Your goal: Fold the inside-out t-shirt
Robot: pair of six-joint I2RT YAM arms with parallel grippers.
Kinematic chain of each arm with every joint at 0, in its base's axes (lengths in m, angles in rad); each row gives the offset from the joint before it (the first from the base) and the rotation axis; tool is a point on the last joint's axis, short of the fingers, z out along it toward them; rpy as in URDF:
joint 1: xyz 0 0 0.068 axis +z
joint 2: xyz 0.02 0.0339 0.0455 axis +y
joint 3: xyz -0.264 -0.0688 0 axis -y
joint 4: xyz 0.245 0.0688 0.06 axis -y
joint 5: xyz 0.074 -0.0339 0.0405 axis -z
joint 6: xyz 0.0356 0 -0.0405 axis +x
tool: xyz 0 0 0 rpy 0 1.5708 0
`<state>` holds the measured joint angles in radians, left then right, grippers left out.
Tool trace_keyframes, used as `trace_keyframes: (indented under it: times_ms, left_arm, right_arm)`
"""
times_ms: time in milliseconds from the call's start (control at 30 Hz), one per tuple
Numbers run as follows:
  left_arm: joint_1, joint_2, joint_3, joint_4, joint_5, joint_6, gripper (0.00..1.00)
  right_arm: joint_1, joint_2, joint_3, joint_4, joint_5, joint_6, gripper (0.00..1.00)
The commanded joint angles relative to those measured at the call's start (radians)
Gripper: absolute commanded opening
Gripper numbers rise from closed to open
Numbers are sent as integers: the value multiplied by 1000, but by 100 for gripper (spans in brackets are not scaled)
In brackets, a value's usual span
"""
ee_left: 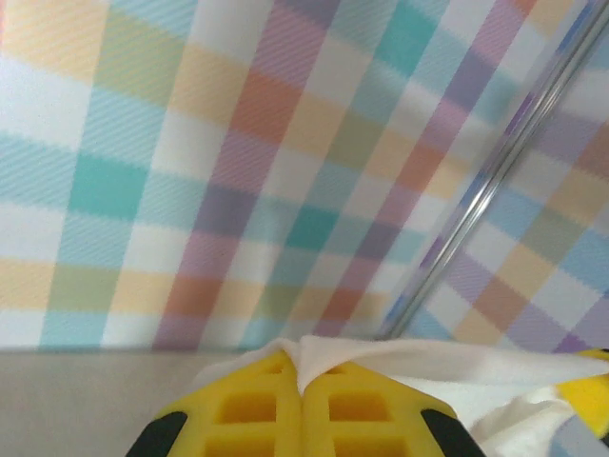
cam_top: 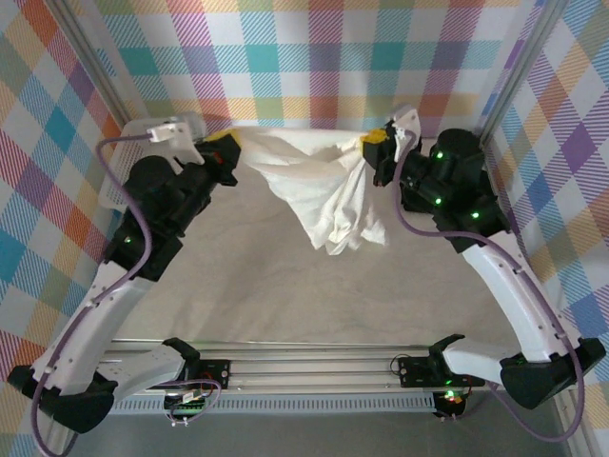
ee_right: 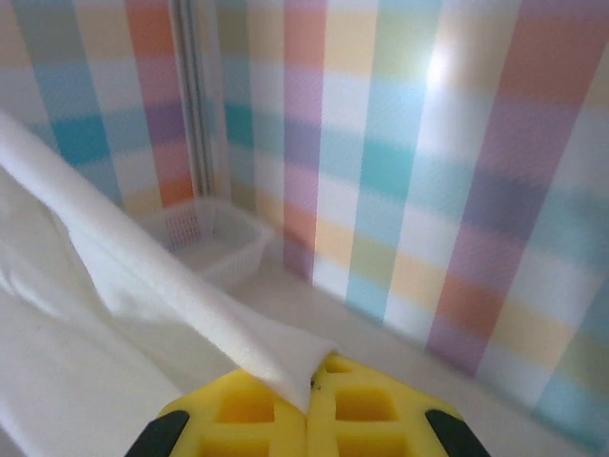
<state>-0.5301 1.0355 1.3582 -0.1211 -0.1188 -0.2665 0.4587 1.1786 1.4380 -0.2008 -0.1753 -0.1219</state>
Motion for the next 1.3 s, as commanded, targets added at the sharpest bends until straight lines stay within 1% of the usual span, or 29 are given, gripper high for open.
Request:
trace_keyframes:
  times_ms: [0,100,167,233,333,433,500,567,633,733,800,867,967,1067,1167,1267]
  left_arm:
    - [-4,-14,56,59,-42,76,0]
    - [-8,22,28,10,20,65,0]
    - [-11,22,-60,28,79,35,0]
    - [-16,24,-172,49,140,-1,0]
    - [-16,30,-307,35,134,-29,0]
    - [-16,18,-418,57,150,-39,0]
    - [-17,9,-458,76,191,-37,0]
    - [-16,-3,-476,81,227,-28,0]
    - [-16,-18,-491,91,255,-25,0]
    - [-16,-29,-481,77,300,-20,0]
    - [-16,-34,-473,73,325,-22,0]
    - [-16,-33,-469,75,352,-29,0]
    - [-16,-33,-466,72,369,-33,0]
    - [-16,-34,-465,71,370,-34,0]
    - [-16,-37,-454,59,367,-34,0]
    - [-16,-36,-449,52,358,-36,0]
  right_arm:
    - [-2,23,59,-58,26,-76,0]
    - [-3,19,37,-89,66,-107,0]
    - [0,7,-13,-108,77,-116,0]
    - [0,-7,-95,-129,32,-113,0]
    - [0,-26,-227,-137,-112,-75,0]
    - [1,-42,-385,-85,-254,14,0]
    - [4,-46,-473,-65,-289,103,0]
    - [17,-53,-551,-59,-251,133,0]
    - [44,-60,-614,-62,-149,134,7]
    - [121,-70,-652,-79,44,68,13]
    - [176,-84,-661,-56,151,-21,24]
    - [220,-95,-659,-19,199,-103,36]
    - [257,-81,-634,14,192,-197,50]
    - [274,-21,-593,28,103,-257,65]
    - [291,57,-553,46,30,-285,73]
    - [312,123,-530,86,-7,-279,75]
